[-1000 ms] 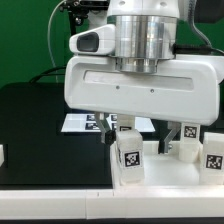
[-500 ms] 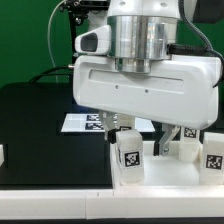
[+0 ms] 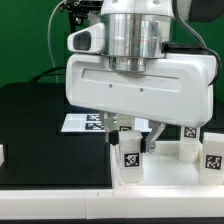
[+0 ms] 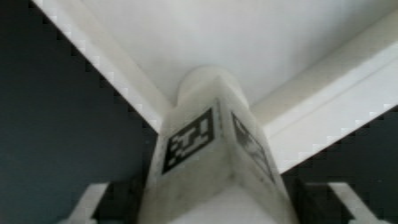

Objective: Assemble square table

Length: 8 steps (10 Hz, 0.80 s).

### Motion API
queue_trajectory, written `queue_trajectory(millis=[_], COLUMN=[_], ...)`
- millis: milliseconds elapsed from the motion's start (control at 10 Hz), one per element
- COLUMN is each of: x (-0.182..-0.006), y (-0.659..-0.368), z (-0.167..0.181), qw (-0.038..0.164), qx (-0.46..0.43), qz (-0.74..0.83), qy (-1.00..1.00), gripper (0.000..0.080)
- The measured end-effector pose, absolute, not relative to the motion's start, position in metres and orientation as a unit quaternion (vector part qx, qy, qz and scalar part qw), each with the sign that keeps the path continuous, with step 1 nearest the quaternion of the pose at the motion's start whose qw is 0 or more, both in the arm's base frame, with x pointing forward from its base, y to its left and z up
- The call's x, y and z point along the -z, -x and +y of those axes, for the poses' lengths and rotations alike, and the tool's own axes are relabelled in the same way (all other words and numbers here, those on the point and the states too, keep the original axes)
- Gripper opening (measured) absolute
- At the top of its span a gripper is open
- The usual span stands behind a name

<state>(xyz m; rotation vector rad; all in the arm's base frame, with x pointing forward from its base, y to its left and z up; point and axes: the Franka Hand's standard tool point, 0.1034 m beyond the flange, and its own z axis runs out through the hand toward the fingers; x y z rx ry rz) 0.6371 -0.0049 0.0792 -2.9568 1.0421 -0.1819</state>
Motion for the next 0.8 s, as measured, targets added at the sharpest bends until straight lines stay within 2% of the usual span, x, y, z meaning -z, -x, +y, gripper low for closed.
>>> queue_trajectory(millis=[200,300,600,800], x=[-0.0791,-0.0785,-0.0769,-0.0771], y=[-0.637,-0.6356,-0.6341,-0.6344], z=[-0.0041,-0.0029,0.0016,0.0033], qw=[0.002,0.004,0.031,0.047], qx=[0.058,0.055,0.043,0.03], qz=[0.361,0.433,0.67,0.743], qy=[0.931,0.9,0.74,0.667], gripper=[0.0396,0.0396,0.0397,0.0398])
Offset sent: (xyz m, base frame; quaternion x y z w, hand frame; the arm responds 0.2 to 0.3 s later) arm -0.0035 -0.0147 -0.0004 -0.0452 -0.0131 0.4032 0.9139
